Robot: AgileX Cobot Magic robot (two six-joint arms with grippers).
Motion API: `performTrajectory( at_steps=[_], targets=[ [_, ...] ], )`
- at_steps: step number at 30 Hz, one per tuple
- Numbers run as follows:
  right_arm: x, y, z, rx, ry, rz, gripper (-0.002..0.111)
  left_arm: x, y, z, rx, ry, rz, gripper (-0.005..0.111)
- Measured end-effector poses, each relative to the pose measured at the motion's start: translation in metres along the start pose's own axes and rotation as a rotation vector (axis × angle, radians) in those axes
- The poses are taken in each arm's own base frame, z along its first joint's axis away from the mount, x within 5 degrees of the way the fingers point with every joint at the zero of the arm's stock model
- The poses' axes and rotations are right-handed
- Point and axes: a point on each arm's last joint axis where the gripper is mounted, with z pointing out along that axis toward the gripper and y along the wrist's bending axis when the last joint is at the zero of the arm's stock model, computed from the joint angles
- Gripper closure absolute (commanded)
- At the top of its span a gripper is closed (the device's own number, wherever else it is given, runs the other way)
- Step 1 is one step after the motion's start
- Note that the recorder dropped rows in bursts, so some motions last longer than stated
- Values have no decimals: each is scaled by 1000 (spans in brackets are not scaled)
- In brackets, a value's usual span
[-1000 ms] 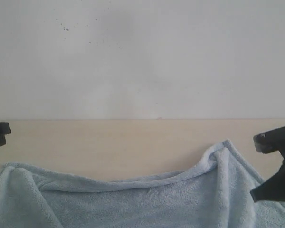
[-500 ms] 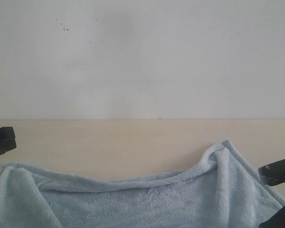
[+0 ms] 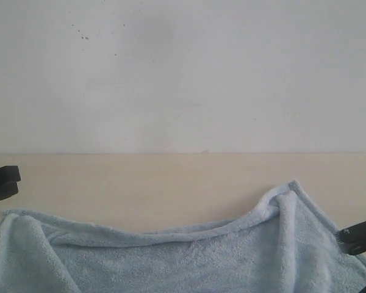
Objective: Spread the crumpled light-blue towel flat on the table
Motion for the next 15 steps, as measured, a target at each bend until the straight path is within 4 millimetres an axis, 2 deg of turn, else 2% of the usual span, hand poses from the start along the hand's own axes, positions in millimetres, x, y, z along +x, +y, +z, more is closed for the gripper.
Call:
performTrajectory(
  at_steps=[6, 11, 15],
  targets=[
    [23, -4, 1, 19, 51, 99, 108, 0, 0, 0, 0, 0, 0, 103],
    [33, -8, -1, 63, 120, 157, 108, 0, 0, 0, 0, 1, 2, 103],
    [40, -9, -8, 58, 110, 193, 108, 0, -1, 0, 8, -1, 2, 103]
  ],
)
